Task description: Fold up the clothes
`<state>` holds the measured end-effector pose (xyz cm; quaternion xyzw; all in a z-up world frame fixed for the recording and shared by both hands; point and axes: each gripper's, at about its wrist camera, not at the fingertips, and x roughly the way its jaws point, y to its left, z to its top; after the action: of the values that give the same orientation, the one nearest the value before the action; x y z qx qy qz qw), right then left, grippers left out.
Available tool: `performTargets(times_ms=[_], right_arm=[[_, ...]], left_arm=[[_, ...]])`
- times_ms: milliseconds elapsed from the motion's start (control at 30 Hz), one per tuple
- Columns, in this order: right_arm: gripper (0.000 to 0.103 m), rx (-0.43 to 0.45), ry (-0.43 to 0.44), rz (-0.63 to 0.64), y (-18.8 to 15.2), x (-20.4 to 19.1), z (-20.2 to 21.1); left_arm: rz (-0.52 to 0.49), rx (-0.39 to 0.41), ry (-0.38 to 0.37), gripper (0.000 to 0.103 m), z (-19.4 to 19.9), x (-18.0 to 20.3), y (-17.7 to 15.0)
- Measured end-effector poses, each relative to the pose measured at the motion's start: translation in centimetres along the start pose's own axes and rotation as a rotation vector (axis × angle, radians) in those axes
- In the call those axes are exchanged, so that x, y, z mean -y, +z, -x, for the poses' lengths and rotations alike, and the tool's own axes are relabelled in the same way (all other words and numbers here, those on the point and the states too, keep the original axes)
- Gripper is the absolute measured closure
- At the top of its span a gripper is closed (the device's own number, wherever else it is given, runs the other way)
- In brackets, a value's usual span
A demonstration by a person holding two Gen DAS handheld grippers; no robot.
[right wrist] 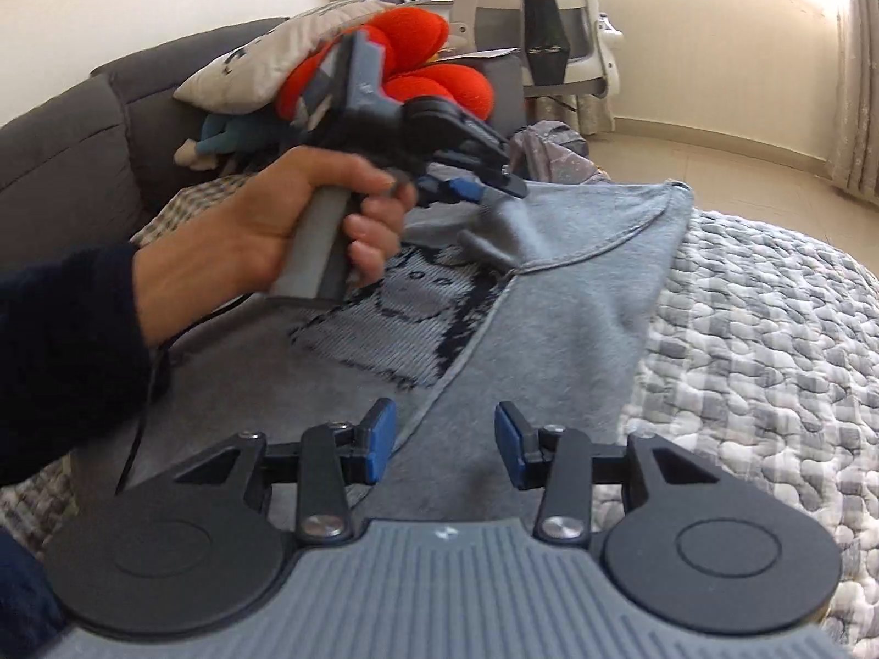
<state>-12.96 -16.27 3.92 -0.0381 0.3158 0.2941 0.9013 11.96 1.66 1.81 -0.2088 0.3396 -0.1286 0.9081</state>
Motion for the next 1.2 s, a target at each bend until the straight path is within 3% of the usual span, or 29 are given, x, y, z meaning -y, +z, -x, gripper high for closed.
performTargets(times_ms=[100, 133, 200, 267, 433, 567, 700, 767, 1033, 1200], right_arm=[[0.068, -0.027, -0.022, 0.048, -0.9, -2.2, -0.3], [0.077, -0.025, -0.028, 0.034, -0.8, -2.2, -0.5], [0.081, -0.021, -0.039, 0.004, -0.7, -2.1, -0.8], [0.096, -0.018, -0.051, -0.025, -0.6, -2.1, -1.2], [0.097, -0.008, -0.079, -0.099, -0.3, -2.0, -2.1], [0.092, -0.004, -0.09, -0.134, -0.5, -1.9, -2.5], [0.082, 0.042, -0.03, -0.18, -1.0, -1.7, -0.6], [0.07, 0.044, -0.01, -0.189, -1.2, -1.9, 0.1], [0.07, 0.0, 0.017, -0.139, -3.2, -4.1, 2.5], [0.07, -0.018, -0.012, -0.072, -3.6, -5.5, 2.7]], left_arm=[[-0.036, 0.027, 0.011, 0.097, 0.0, 0.6, 0.2], [-0.034, 0.041, 0.016, 0.099, 0.2, 0.5, 0.5], [-0.035, 0.064, 0.023, 0.099, 0.5, 0.5, 1.0], [-0.038, 0.083, 0.028, 0.1, 0.9, 0.5, 1.6], [-0.042, 0.101, 0.038, 0.1, 1.1, 0.4, 2.7], [-0.008, -0.008, 0.053, 0.098, 0.0, -0.6, 2.0], [0.06, 0.013, 0.038, 0.071, 1.6, -2.1, 1.5], [0.101, 0.02, 0.032, 0.07, 2.7, -2.8, 1.4], [0.065, -0.019, -0.015, 0.06, 6.2, -1.3, -2.7], [0.02, -0.036, 0.055, 0.062, 4.1, 0.3, -3.8]])
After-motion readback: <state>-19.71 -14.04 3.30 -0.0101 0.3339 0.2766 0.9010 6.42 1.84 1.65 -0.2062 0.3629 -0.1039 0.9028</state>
